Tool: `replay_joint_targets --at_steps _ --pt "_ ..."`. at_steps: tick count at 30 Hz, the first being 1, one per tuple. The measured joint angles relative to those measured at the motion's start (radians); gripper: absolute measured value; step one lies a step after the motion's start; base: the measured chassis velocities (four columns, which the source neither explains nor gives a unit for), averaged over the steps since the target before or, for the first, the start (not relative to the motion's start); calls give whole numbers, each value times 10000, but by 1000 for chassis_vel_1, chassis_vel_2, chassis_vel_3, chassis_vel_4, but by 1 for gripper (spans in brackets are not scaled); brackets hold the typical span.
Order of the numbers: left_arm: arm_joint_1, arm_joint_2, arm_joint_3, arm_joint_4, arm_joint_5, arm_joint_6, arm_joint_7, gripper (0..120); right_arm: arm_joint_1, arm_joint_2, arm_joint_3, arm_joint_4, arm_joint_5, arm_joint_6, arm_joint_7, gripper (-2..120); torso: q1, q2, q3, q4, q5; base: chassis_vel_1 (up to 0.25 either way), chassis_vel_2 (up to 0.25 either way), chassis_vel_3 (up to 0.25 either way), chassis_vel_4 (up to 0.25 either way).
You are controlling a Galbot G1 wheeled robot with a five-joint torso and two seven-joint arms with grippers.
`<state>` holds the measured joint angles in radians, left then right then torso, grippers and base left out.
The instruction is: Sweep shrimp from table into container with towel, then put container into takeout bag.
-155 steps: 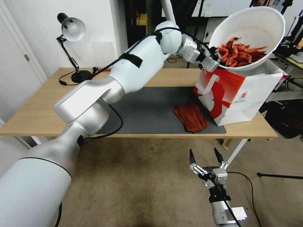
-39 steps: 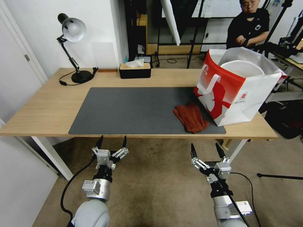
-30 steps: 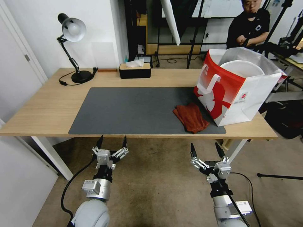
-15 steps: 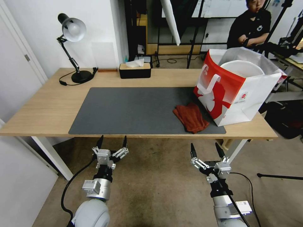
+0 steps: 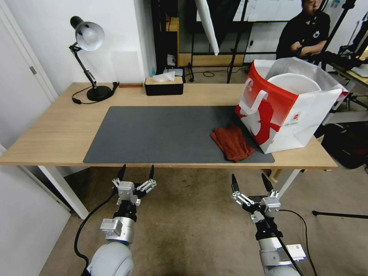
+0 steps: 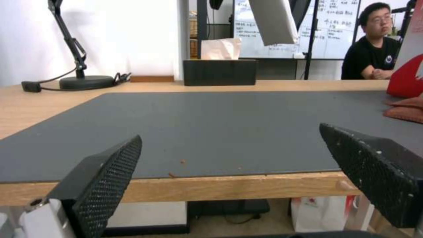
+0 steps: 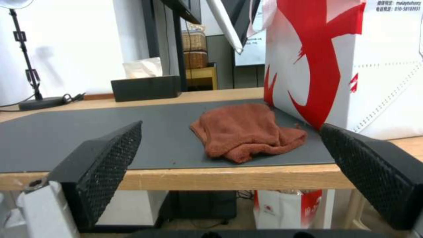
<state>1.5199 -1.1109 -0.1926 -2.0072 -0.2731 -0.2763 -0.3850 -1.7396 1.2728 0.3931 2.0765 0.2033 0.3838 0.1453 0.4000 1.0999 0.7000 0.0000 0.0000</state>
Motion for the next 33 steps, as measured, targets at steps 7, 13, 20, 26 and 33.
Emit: replay_joint_targets --at_steps 7,13,20,26,33 --pt "-1 0 0 0 -1 1 3 100 0 0 0 0 0 0 0 100 0 0 0 0 0 0 0 0 0" --pt "-1 1 0 0 -1 1 4 100 0 0 0 0 0 0 1 100 0 0 0 0 0 0 0 0 0" --pt "-2 1 0 0 -1 2 4 100 0 0 0 0 0 -1 0 100 0 0 0 0 0 0 0 0 0" --pt "-2 1 0 0 -2 2 4 100 0 0 0 0 0 -1 1 100 0 0 0 0 0 0 0 0 0" --pt "-2 1 0 0 -2 2 4 100 0 0 0 0 0 -1 1 100 0 0 0 0 0 0 0 0 0"
